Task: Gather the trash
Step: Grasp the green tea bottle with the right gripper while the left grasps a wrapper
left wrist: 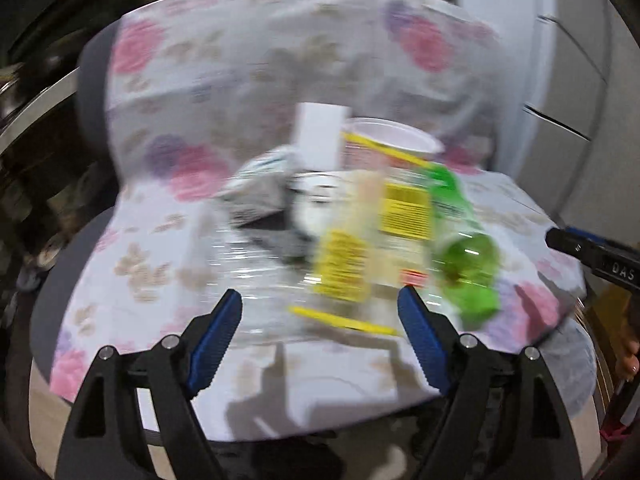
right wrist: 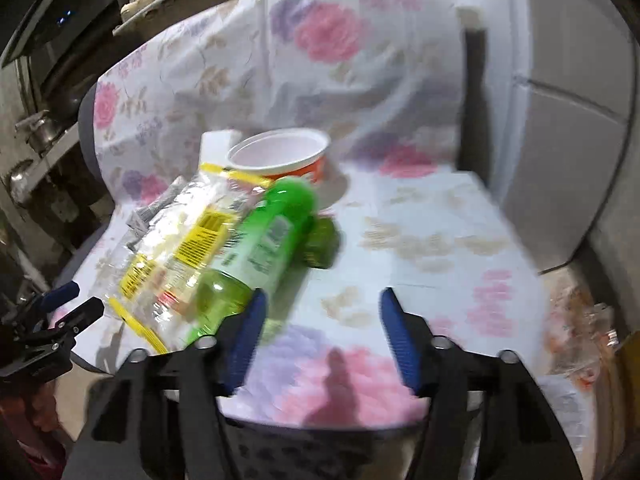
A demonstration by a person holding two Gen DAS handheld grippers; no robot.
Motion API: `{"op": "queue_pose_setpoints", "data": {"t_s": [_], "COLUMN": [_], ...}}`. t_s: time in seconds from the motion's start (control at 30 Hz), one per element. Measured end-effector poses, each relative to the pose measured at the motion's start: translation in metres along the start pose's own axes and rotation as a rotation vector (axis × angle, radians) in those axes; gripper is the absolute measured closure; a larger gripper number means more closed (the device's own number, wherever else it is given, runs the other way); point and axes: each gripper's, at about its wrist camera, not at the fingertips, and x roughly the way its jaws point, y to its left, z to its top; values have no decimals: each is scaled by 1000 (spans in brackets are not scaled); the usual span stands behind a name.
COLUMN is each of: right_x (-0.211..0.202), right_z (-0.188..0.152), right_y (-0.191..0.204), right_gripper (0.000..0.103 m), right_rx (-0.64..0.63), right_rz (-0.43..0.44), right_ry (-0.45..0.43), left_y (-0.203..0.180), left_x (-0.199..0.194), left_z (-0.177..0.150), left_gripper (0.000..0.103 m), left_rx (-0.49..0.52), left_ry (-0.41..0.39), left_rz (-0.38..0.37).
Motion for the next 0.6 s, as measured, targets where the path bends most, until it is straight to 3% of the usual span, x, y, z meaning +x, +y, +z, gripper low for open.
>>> {"op": "queue_pose_setpoints", "data": {"t_s": [0.07, 0.17, 0.37, 0.47, 0.53, 0.6], "right_x": [15, 37, 77, 77, 73, 70], "right_z": [6, 13, 26, 26, 25, 23], "right_y": [9, 28, 38, 30, 27, 25], "right_gripper": [46, 26, 25, 25, 25, 25], "right_rx": [9, -3, 48, 107, 104, 90], "right_rz": [85, 116, 100, 130, 124, 120], "right_ry": [21, 43, 116, 119, 108, 112], "left_y": [13, 23, 17, 11, 8, 4], "left_x": [6, 14, 26, 34, 41, 52], "left_z": [4, 7, 5, 6, 8, 10], "left_gripper": [25, 25, 25, 25, 31, 31], "left_rx": [-29, -49, -45, -26, -7, 3], "left_ry": [3, 8, 26, 34, 52, 75], "left_rz": [24, 43, 1, -95, -148, -165]}}
